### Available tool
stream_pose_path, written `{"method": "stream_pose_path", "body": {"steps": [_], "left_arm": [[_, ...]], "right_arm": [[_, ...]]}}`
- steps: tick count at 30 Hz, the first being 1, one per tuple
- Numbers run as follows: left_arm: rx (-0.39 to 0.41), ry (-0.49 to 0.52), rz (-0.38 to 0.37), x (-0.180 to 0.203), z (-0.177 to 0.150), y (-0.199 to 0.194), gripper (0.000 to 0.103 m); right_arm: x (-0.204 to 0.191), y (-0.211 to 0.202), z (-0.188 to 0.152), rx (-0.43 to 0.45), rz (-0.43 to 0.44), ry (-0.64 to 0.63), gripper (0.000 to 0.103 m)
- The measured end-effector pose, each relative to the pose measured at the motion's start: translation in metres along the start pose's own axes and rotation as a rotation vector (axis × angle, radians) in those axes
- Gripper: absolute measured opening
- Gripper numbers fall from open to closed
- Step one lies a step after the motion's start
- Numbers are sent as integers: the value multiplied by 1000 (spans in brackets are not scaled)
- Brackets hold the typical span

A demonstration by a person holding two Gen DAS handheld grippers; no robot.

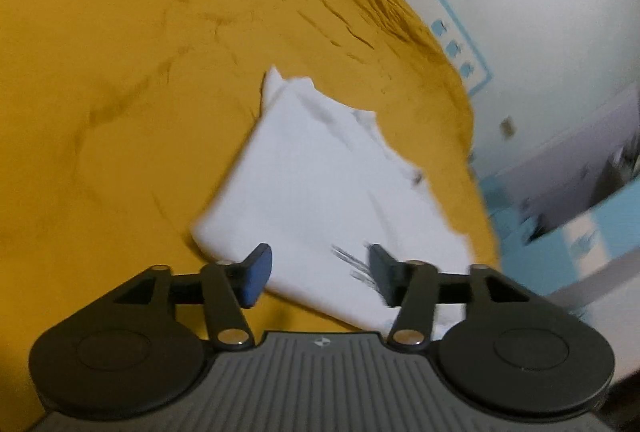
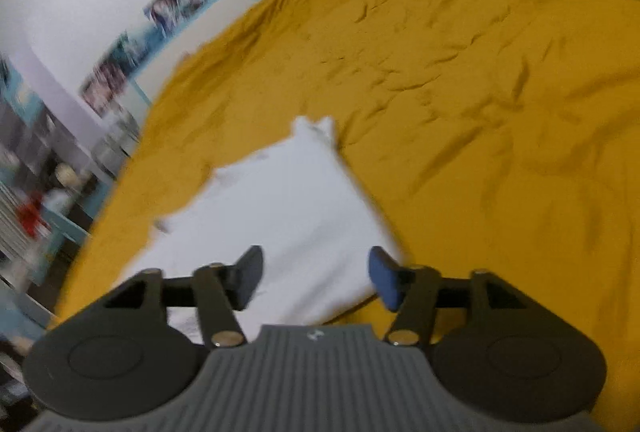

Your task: Fold small clothes

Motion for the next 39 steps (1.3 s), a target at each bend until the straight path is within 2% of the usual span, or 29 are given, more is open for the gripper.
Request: {"method": "stream_pose_path", "body": {"steps": [2, 5, 7, 13, 16, 17, 19, 20, 21, 22, 23, 27, 31, 36, 39], "left_arm": [[8, -113, 3, -6, -7, 6, 76], [-3, -239, 77, -26, -14, 24, 75], [29, -300, 66, -33, -12, 31, 75], [71, -299, 78, -40, 1, 58, 75], [94, -337, 46, -40, 7, 63, 75], [99, -349, 23, -39, 5, 63, 68], [103, -376, 4, -43, 6, 67, 41], [100, -393, 18, -49, 5, 70, 13], [97, -424, 27, -57, 4, 75, 9], [99, -447, 16, -60, 4, 77, 9], [100, -453, 12, -61, 4, 77, 9], [97, -433, -8, -51, 11, 73, 8], [118, -389, -88, -29, 20, 53, 7], [140, -331, -164, -10, 19, 17, 7], [110, -306, -111, -26, 7, 15, 7]], "right_arm": [[1, -1, -20, -8, 6, 135, 59], [8, 13, -41, -65, 5, 296, 57], [14, 21, -44, -52, -21, 361, 55], [17, 46, -34, -10, -73, 452, 57], [21, 58, -27, 14, -89, 481, 57], [21, 60, -26, 21, -91, 488, 57], [20, 66, -23, 17, -103, 490, 56], [19, 68, -22, 11, -111, 479, 52], [19, 65, -23, 8, -118, 468, 46], [19, 66, -22, -6, -125, 455, 21], [19, 68, -23, -23, -129, 450, 7], [16, 62, -14, -17, -119, 433, 6], [-8, 48, 0, 14, -75, 377, 4], [-33, 18, -3, 27, -43, 312, 4], [-14, 9, -25, 5, -86, 317, 4]]}}
Point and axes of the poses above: each gripper's, at about its wrist camera, not at the fingertips, and y roughly the way its jaws point, x to its right, z to its top, the point moved 9 cm from there along y, roughly the way its jaws point, and after that the axes turned 1 degree about -y, right-handed, at the moved point
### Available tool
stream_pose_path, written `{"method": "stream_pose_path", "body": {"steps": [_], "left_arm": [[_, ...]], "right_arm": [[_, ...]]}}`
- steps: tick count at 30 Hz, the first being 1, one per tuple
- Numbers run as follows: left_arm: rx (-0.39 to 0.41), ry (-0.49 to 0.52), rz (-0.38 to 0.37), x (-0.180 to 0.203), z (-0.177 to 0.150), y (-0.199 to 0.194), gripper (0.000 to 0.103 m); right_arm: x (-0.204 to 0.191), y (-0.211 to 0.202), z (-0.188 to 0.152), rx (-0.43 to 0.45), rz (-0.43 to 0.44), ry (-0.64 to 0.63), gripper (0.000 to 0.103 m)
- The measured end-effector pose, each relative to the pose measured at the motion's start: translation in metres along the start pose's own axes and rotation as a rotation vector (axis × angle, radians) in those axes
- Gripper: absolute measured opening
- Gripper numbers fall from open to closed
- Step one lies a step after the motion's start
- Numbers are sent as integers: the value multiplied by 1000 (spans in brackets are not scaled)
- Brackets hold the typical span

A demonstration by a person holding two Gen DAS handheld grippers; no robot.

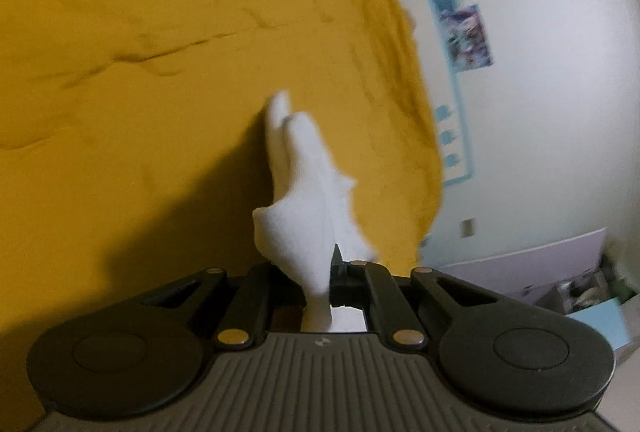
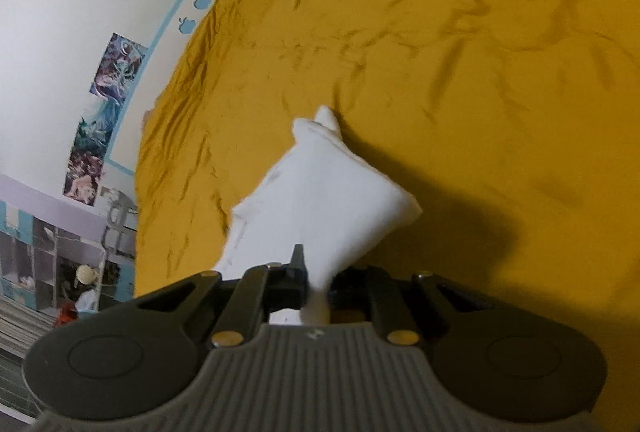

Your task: Fold small clothes

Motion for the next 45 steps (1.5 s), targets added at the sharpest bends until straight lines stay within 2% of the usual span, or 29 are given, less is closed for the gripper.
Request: {"method": "stream_pose_path", "body": {"steps": [3, 6, 9, 11, 13, 15, 17, 20, 23, 25, 28, 33, 37, 40, 45], "left_arm": [[-42, 33, 139, -37, -5, 8, 9], [-50, 105, 149, -37, -3, 5, 14], [-8, 255, 216, -19, 8, -18, 20], [40, 347, 240, -3, 17, -32, 22], [78, 408, 231, 15, 22, -40, 22], [105, 449, 206, 33, 22, -43, 23], [95, 482, 150, 45, 16, -36, 32], [53, 498, 134, 42, 3, -12, 32], [9, 551, 179, 33, -8, 11, 32], [23, 599, 235, 28, -12, 18, 32], [-31, 632, 310, 13, -11, 26, 32], [-60, 581, 300, 2, -4, 27, 32], [-66, 586, 295, -1, -4, 26, 31], [-61, 602, 305, -1, -4, 28, 31], [-65, 593, 313, -1, 0, 33, 31]], "right_arm": [[35, 4, -10, -6, -34, 68, 7], [52, -7, -6, 55, -48, 95, 9], [57, -37, 7, 143, -118, 2, 22], [46, -56, 19, 227, -138, -70, 38], [21, -63, 27, 280, -124, -208, 41], [-13, -59, 24, 286, -106, -370, 44], [-48, -48, 13, 259, -40, -475, 44], [-100, -13, -11, 140, 113, -520, 43], [-145, 40, -34, 21, 237, -513, 43], [-170, 83, -54, -63, 272, -515, 43], [-189, 149, -67, -141, 236, -493, 43], [-194, 227, -70, -143, 105, -500, 43], [-190, 253, -73, -137, 39, -496, 45], [-187, 260, -77, -120, 0, -552, 46], [-182, 266, -81, -103, -19, -636, 46]]}}
Point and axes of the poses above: each gripper's, at about its wrist camera, not at the fingertips, and y roughly the way its jaws point, x to its right, z to its top, the point moved 9 cm from there along y, roughly the way its jaws point, and after that the axes turned 1 degree about -y, right-handed, at the moved point
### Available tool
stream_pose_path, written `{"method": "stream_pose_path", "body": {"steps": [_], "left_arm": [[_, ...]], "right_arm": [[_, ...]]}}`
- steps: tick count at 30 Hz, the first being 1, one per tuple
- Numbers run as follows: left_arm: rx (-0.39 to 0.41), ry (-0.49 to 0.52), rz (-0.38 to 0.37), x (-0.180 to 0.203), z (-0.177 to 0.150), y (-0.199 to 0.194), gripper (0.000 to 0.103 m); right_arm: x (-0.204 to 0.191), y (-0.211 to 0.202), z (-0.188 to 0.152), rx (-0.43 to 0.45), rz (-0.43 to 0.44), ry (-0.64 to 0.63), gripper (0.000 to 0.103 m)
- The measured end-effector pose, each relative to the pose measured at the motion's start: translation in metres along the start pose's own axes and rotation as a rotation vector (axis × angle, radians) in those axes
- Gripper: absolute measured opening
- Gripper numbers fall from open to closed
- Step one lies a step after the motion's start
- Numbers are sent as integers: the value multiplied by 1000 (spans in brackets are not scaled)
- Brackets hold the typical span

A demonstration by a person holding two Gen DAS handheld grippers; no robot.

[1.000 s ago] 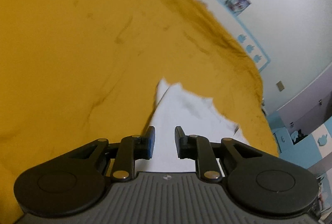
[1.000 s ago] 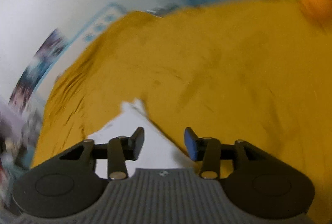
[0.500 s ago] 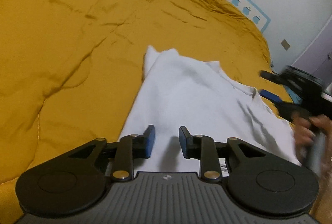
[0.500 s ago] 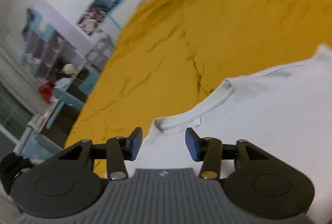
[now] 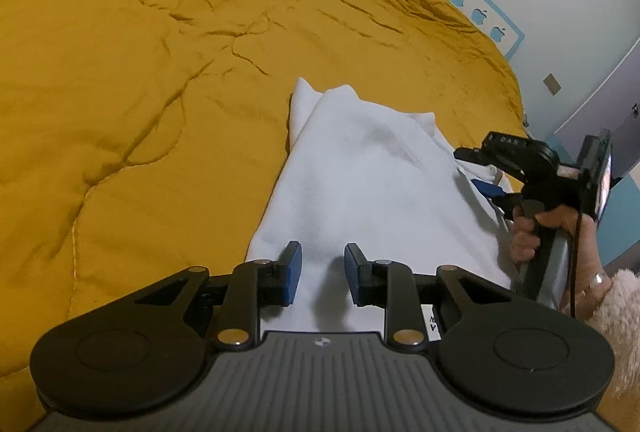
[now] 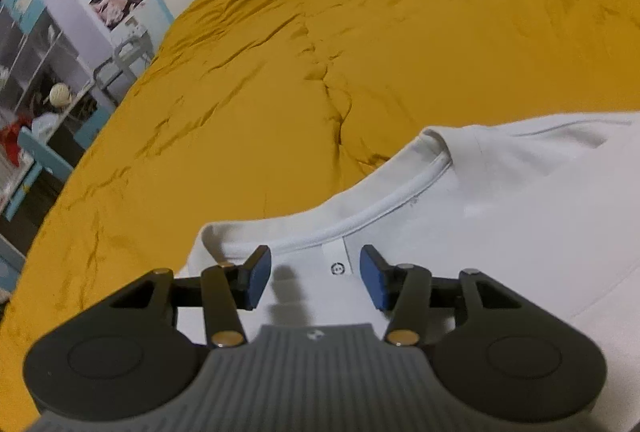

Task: Fold small clothes
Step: 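Move both open tools over the spread white printed T-shirt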

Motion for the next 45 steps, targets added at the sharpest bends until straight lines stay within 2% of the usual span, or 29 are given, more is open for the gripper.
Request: {"method": "stream_pose_path", "body": {"steps": [3, 6, 11, 18, 28, 32, 34, 36, 37, 39, 41, 43, 45], "left_arm": [[2, -17, -5, -2, 1, 0, 31], [5, -15, -4, -3, 0, 0, 31], [1, -11, -4, -3, 0, 0, 31], [35, -35, 14, -4, 1, -28, 32], [12, -30, 9, -13, -21, -43, 33], [0, -29, 7, -13, -22, -38, 33], [-9, -25, 5, -12, -22, -36, 33], [-18, -23, 0, -12, -21, -35, 33], [-21, -32, -6, -13, -20, -35, 33], [-29, -80, -32, -15, -14, -39, 33], [-28, -102, -61, -15, -4, -45, 33], [-6, -85, -66, -16, 13, -54, 34], [-6, -70, -57, -19, 26, -57, 45]], "right_arm": [[3, -11, -6, -6, 6, 6, 51], [2, -29, -15, -12, -1, -22, 52], [8, -72, -45, -63, -3, -16, 54], [18, -131, -86, -115, 43, 16, 54], [31, -214, -153, -95, 51, 25, 57], [34, -224, -175, -101, 40, 23, 57], [33, -222, -177, -108, 28, 0, 57], [35, -218, -177, -119, 26, 30, 59], [36, -216, -175, -123, 35, 48, 63], [35, -218, -174, -124, 29, 58, 64], [27, -226, -169, -109, 21, 25, 65], [6, -232, -167, -101, 38, -103, 66], [-20, -238, -169, -69, 61, -250, 65]]}}
Point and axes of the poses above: each gripper's, at about its wrist camera, not at the fingertips, and y roughly the way its jaws point, x to its right, z to its top, the point moved 9 cm from there along y, roughly the way its jaws point, and after that the axes turned 1 degree about -y, right-handed, at the moved point
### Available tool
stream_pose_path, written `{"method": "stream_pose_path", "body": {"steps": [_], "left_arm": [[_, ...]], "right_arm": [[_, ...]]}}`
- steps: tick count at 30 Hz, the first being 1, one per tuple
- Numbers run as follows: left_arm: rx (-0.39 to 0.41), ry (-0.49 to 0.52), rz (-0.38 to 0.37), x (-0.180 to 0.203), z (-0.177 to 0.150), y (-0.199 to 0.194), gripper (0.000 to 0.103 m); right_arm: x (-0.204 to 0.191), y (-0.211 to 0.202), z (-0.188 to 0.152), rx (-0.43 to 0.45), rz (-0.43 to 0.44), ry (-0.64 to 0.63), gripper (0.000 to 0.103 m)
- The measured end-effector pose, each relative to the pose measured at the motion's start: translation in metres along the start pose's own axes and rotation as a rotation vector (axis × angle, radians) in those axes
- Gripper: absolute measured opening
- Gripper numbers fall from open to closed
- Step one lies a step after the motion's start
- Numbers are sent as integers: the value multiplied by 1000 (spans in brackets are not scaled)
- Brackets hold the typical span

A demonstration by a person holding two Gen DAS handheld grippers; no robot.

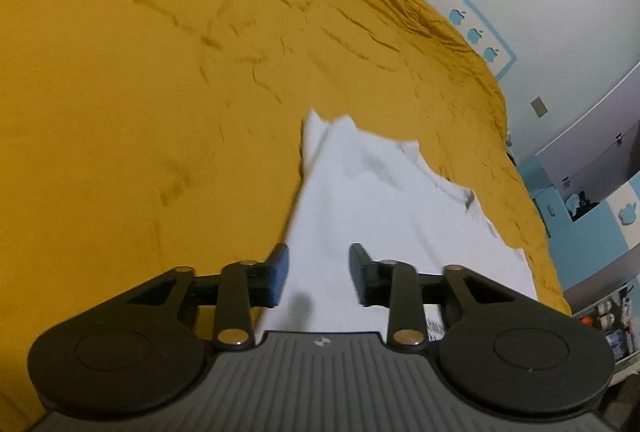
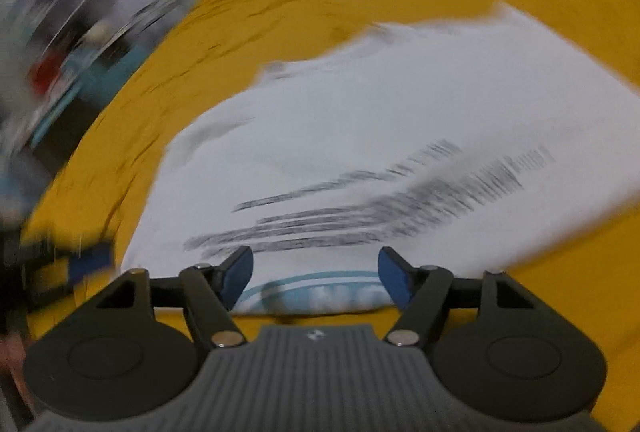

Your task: Fold small clothes

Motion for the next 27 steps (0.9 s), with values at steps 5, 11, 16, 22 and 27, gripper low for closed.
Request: {"method": "stream_pose_path", "body": {"steps": [5, 11, 16, 22, 27], "left_arm": [[-50, 17, -37, -8, 34, 13, 48], [-142, -20, -117, -16, 55, 54, 52], [-191, -22, -99, -23, 58, 90, 53], [-231, -53, -170, -22, 61, 119, 54], [-250, -56, -229, -12, 71, 146, 57]], "right_arm": [[-68, 11, -5, 10, 26, -363, 64], [-135, 39, -40, -31, 16, -780, 56], [-160, 52, -50, -11, 24, -883, 55], [-176, 67, -50, 5, 7, -916, 55], [-182, 79, -45, 20, -28, -930, 55]]}}
Point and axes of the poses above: each gripper's, at about its wrist camera, not at the fingertips, and y roughly the way its jaws point, x to its right, z to its top, the point moved 9 cm from there along y, roughly the way its jaws point, and after that the axes turned 1 degree about -y, right-handed, at the moved point
